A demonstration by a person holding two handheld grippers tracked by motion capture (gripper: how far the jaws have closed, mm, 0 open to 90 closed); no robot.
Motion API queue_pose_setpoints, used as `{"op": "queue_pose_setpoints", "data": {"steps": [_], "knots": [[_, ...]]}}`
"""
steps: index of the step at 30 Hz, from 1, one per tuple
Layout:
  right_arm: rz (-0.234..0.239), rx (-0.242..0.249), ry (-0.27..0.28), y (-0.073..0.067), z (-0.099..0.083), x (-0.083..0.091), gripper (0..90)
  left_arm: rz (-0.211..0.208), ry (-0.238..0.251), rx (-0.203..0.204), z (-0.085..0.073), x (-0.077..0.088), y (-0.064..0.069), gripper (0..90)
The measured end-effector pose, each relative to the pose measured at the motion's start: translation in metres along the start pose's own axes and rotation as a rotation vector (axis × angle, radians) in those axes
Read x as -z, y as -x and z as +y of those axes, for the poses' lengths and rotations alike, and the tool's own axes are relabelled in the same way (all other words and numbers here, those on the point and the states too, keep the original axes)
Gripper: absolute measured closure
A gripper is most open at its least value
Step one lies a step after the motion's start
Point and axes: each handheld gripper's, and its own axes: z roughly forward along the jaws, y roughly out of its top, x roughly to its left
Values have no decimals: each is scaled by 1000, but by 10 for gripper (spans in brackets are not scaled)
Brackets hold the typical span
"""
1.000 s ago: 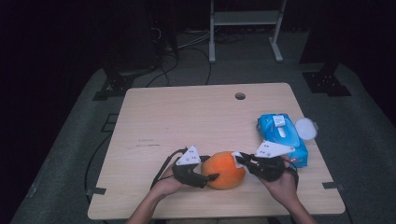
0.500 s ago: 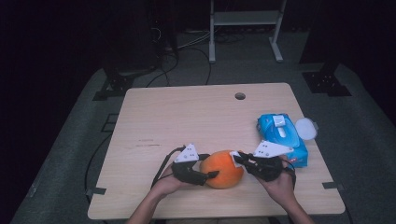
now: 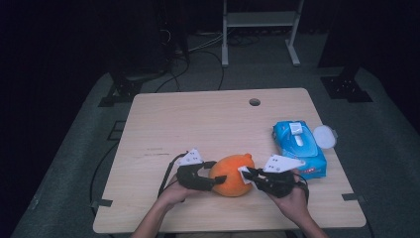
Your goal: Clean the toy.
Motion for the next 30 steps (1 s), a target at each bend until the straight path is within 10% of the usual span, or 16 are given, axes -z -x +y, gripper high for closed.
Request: {"op": "queue_pose_setpoints", "data": {"steps": [19, 25, 30], "knots": [[-69, -181, 10, 43, -14, 7, 806, -7, -25, -130, 6, -8, 27, 324], [-56, -141, 33, 34, -5, 12, 807, -13, -47, -228, 10, -15, 45, 306], [-65, -136, 9, 37, -6, 11, 810, -36, -38, -221, 8, -13, 44, 307]]}}
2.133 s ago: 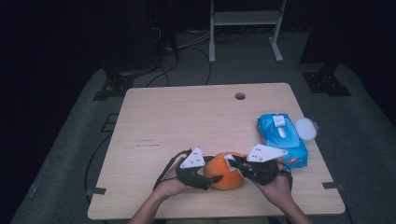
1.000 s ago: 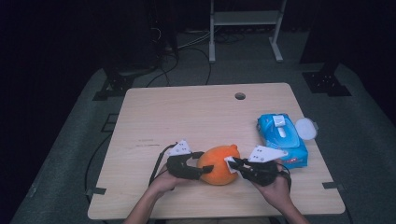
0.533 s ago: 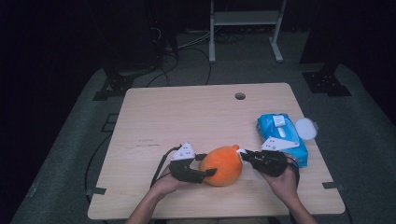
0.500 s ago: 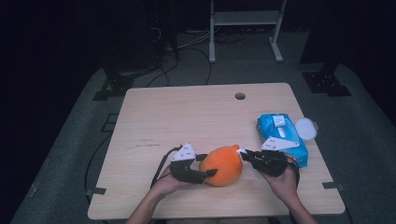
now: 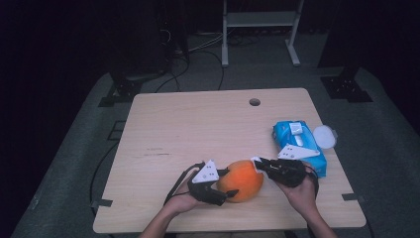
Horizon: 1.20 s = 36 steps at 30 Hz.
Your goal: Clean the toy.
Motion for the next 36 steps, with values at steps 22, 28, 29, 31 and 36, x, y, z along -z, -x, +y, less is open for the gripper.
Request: {"op": "queue_pose_setpoints", "data": {"steps": [22, 28, 29, 31, 36], "knots": [[80, 65, -24, -22, 11, 2, 821, 24, -27, -16, 8, -8, 10, 285], [39, 5, -44, 3, 2, 5, 820, 21, -14, -8, 8, -8, 9, 294], [33, -14, -49, 8, -1, 6, 820, 20, -11, -5, 8, -8, 9, 294], [42, -44, -49, 14, -3, 8, 820, 19, -6, -4, 9, -9, 9, 294], [80, -24, -36, -1, 5, 5, 824, 28, -9, -9, 11, -12, 13, 291]]}}
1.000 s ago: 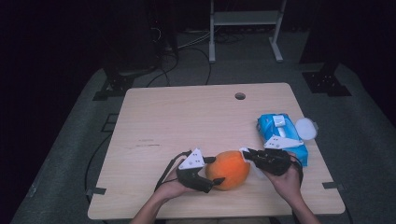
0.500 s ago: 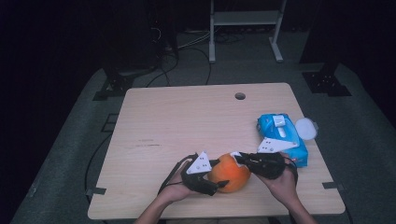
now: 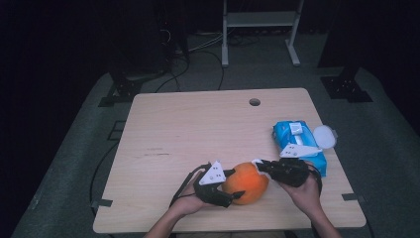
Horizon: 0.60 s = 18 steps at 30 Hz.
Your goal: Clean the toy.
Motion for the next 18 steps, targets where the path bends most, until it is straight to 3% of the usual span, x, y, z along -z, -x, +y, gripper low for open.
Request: {"op": "queue_pose_setpoints", "data": {"steps": [2, 4, 7, 15, 18], "knots": [[27, 23, 7, -11, 5, -2, 825, 5, 1, 1, 0, 0, 0, 290], [86, 32, 23, -20, 9, -3, 825, 8, 5, 8, 1, -1, 0, 291], [75, 65, 12, -25, 10, -5, 825, 12, 5, 9, 1, -2, 1, 294], [-5, -41, -9, 16, -5, 2, 825, 16, 25, 53, -2, 1, -5, 295], [8, -87, -16, 26, -12, 6, 824, 18, 32, 63, -2, 0, -6, 295]]}}
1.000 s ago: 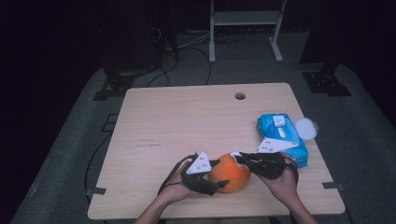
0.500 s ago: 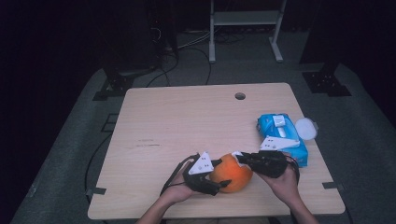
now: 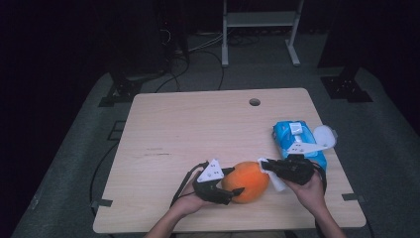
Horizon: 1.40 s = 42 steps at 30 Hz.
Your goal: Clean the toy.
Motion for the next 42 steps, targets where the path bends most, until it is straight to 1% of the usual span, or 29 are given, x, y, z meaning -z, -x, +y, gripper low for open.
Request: {"op": "queue_pose_setpoints", "data": {"steps": [1, 3, 5, 9, 11, 12, 13, 14, 16, 18, 20, 21, 23, 25, 26, 27, 28, 29, 31, 33, 34, 35, 37, 38, 40, 41, 42], "knots": [[-4, 7, -1, 0, 0, 1, 824, 3, -3, -4, 0, 0, 0, 295], [-14, 28, -7, -4, 2, 1, 825, 6, -3, 3, 0, 0, 0, 295], [-3, 34, -2, -10, 4, 1, 826, 9, 1, 15, 0, -1, 0, 295], [44, 80, 17, -29, 11, -1, 826, 12, 3, 22, 0, -2, -1, 293], [34, 122, 17, -37, 14, -2, 825, 10, 0, 22, -1, 0, -3, 295], [30, 126, 17, -36, 14, -3, 825, 7, -1, 25, -2, 0, -4, 296], [28, 112, 17, -34, 14, -3, 825, 2, 0, 32, -3, 1, -6, 296], [11, 106, 15, -30, 13, -3, 825, -1, -4, 34, -4, 2, -8, 296], [-36, 94, 5, -19, 8, -3, 824, -6, -4, 46, -6, 4, -11, 295], [-46, 35, 5, -4, 3, -2, 824, -14, -1, 60, -9, 6, -14, 294], [-56, 0, 1, 7, -1, 0, 824, -17, 0, 69, -10, 7, -17, 291], [-49, -10, -1, 9, -2, 0, 824, -20, 0, 69, -10, 7, -17, 290], [-46, -1, -2, 6, -1, -1, 825, -19, 3, 68, -9, 6, -16, 286], [-42, 19, -5, 0, 2, -2, 825, -14, 2, 59, -8, 5, -14, 283], [-35, 26, -4, -3, 3, -3, 826, -13, 5, 64, -7, 5, -13, 283], [-27, 27, 1, -6, 4, -3, 827, -9, 5, 61, -6, 4, -12, 283], [-19, 43, 7, -11, 7, -4, 827, -7, 2, 55, -5, 3, -11, 283], [-11, 47, 9, -15, 8, -4, 827, -3, 3, 51, -4, 2, -9, 283], [23, 65, 22, -26, 12, -5, 827, 3, 2, 47, -2, 0, -6, 283], [34, 100, 23, -37, 15, -7, 827, 10, -2, 32, -1, 0, -4, 280], [34, 115, 21, -41, 16, -8, 826, 8, -2, 30, -2, 0, -5, 275], [30, 125, 18, -42, 16, -8, 825, 4, 7, 35, -3, 0, -6, 260], [37, 110, 20, -37, 15, -8, 825, -5, 16, 35, -4, 1, -9, 225], [37, 101, 19, -34, 14, -8, 825, -7, 21, 31, -4, 1, -11, 187], [39, 83, 23, -29, 12, -7, 823, -11, 17, 44, -5, 1, -15, 109], [36, 82, 26, -27, 11, -6, 822, -18, 24, 62, -7, 0, -16, 98], [31, 77, 27, -25, 11, -5, 822, -24, 22, 66, -8, -1, -18, 98]]}}
